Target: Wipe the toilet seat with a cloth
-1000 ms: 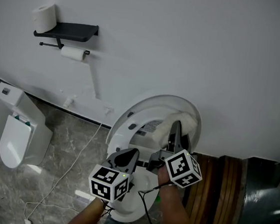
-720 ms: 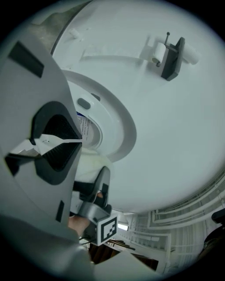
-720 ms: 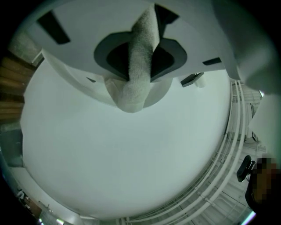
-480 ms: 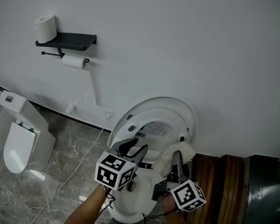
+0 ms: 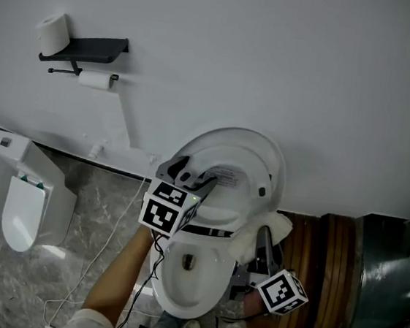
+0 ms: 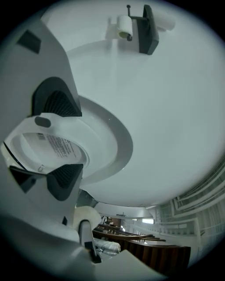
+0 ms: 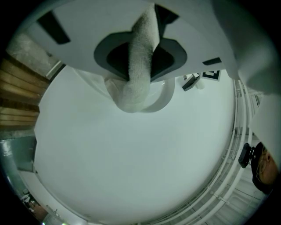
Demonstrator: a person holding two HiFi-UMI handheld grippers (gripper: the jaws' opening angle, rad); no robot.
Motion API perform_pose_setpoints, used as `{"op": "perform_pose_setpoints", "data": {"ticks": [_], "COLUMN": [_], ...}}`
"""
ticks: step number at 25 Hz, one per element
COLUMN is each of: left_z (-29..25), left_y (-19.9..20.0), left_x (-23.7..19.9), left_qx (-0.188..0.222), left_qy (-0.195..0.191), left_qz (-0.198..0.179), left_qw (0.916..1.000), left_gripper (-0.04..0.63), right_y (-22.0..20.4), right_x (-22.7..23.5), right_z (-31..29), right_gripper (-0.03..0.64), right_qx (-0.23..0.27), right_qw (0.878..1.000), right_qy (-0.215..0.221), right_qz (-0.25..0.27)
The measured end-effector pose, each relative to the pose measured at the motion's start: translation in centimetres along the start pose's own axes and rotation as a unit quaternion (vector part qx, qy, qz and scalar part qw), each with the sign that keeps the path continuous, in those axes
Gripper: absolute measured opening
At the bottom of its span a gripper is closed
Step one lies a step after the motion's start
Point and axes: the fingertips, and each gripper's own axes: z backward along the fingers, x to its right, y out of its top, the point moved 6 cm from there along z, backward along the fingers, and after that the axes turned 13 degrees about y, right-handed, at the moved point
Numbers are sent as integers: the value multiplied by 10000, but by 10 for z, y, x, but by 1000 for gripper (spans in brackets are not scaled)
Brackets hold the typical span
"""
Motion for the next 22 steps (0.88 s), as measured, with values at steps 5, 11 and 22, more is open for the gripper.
{"op": "perform_pose_setpoints", "data": {"ticks": [5, 11, 22], "left_z": [-25, -44, -50], "left_y": [14, 11, 10], "left_x": [2, 5, 4], "left_qx": [-191, -259, -324], "left_qy": [34, 205, 496], "left_qz": [-425, -434, -254], "left_qw": [9989, 9985, 9979], "left_gripper": [342, 342, 341], "right_y": [5, 21, 18], "right_x": [-5, -2, 13], "right_z": [7, 14, 35], "right_gripper": [100, 100, 100], "right_qx": [100, 392, 260], "right_qw": [9998, 9988, 9990], "right_qy": [125, 196, 99], "right_qz": [-111, -216, -357]}}
